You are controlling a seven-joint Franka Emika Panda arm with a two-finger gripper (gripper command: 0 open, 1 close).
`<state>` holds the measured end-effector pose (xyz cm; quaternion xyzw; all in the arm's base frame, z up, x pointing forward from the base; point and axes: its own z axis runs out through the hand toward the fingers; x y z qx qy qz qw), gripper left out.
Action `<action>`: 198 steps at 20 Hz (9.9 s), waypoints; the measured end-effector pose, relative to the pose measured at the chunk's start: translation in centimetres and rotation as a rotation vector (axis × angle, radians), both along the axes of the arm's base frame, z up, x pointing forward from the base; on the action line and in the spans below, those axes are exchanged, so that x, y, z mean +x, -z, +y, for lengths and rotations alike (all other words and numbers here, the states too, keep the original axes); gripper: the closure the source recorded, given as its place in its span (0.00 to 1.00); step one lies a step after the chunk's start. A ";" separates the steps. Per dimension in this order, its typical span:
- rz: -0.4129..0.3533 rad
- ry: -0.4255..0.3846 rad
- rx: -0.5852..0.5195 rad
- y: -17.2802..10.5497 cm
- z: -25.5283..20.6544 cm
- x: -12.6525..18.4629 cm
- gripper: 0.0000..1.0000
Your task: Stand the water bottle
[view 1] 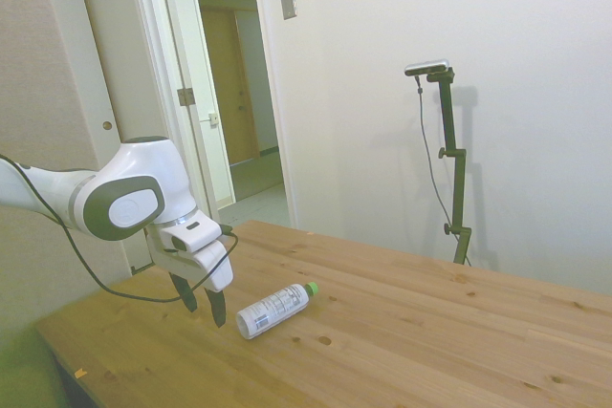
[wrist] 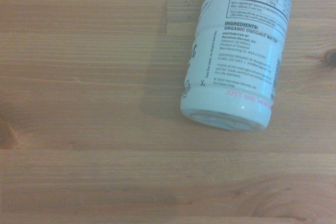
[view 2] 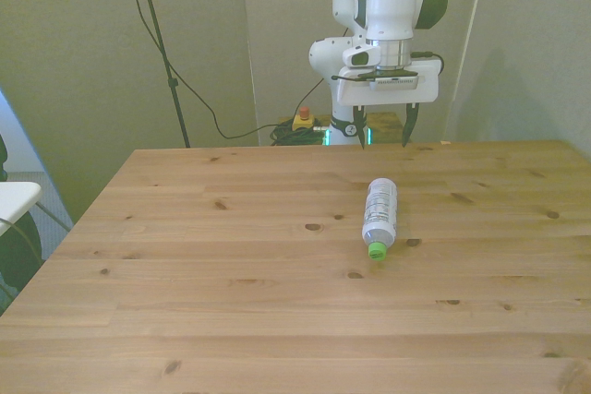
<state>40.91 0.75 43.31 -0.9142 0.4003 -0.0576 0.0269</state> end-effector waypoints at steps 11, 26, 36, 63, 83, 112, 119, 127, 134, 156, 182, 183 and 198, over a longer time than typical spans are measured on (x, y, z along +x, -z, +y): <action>-0.102 0.097 0.024 -2.1 -0.6 4.5 0.00; -0.110 0.249 0.008 1.9 -4.2 20.3 0.00; -0.067 0.272 -0.012 6.5 -4.5 23.7 0.00; -0.028 0.294 -0.022 7.9 -4.4 23.5 1.00; -0.559 0.638 -0.130 -8.0 -5.1 18.9 1.00; -1.082 0.857 -0.503 -7.0 -10.3 23.7 1.00; -1.086 0.861 -0.548 -5.6 -12.0 26.0 1.00; -1.096 0.855 -0.583 -4.0 -13.8 28.4 1.00; -1.119 0.844 -0.600 -2.9 -14.3 31.0 1.00; -1.154 0.837 -0.682 2.6 -15.5 36.6 1.00; -1.144 0.847 -0.687 3.8 -15.0 37.1 0.00; -1.145 0.847 -0.686 3.7 -15.0 37.1 0.00; -1.150 0.869 -0.599 0.5 -13.2 36.3 0.00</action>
